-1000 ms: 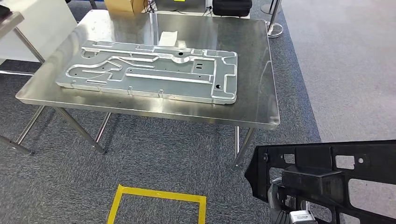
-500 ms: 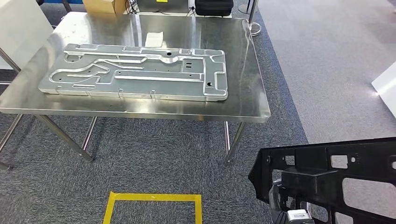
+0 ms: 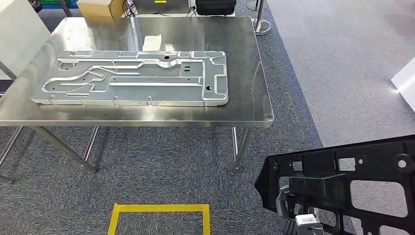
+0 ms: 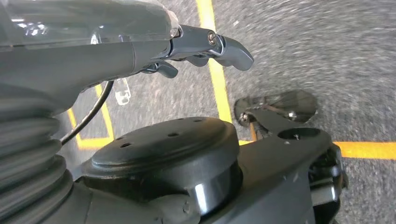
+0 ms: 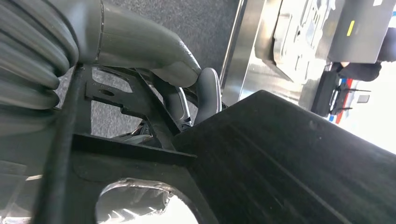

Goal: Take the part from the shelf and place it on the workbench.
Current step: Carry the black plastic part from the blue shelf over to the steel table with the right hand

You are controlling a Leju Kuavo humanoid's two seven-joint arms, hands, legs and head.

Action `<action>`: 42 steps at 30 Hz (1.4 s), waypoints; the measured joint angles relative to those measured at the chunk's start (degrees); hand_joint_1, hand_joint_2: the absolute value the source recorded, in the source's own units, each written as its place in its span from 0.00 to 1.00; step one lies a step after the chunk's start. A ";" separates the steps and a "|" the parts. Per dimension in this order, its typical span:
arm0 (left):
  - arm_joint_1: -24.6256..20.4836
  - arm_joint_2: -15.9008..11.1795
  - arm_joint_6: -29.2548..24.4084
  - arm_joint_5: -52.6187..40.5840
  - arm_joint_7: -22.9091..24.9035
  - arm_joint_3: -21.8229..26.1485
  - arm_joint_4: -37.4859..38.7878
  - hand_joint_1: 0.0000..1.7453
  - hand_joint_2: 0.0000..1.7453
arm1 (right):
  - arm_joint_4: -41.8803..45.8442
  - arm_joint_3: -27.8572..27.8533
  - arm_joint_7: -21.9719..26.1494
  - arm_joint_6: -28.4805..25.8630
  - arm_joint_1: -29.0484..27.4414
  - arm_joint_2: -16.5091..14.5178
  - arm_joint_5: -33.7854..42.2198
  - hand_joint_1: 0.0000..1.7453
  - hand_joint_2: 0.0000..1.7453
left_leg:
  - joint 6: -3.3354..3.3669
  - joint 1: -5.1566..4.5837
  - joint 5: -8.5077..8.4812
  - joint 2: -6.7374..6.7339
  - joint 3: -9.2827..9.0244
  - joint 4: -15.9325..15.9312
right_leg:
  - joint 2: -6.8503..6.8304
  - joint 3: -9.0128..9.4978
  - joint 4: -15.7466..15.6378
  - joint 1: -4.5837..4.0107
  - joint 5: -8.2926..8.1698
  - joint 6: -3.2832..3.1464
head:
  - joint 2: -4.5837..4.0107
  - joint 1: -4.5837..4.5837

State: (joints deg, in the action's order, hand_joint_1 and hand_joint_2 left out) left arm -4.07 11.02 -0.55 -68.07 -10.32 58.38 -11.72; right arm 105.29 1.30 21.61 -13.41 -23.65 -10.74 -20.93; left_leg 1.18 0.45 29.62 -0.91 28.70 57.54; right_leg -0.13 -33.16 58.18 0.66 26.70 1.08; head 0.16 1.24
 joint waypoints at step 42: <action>-0.90 0.28 0.79 -2.69 0.73 3.86 0.00 0.00 1.00 | 2.35 -1.37 -21.28 -8.20 17.47 22.43 -44.63 1.00 1.00 | -0.03 -1.31 -1.44 0.42 2.36 0.63 | 0.70 -1.73 0.80 -0.54 -0.93 -1.28 | 0.01 0.53</action>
State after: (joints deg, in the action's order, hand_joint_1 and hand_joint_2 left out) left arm -4.97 11.29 0.24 -70.76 -9.59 62.24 -11.72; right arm 107.63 -0.07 0.33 -21.61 -6.18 11.69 -65.56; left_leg 1.15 -0.86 28.18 -0.49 31.06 58.17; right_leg 0.57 -34.89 58.98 0.13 25.77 -0.20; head 0.17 1.77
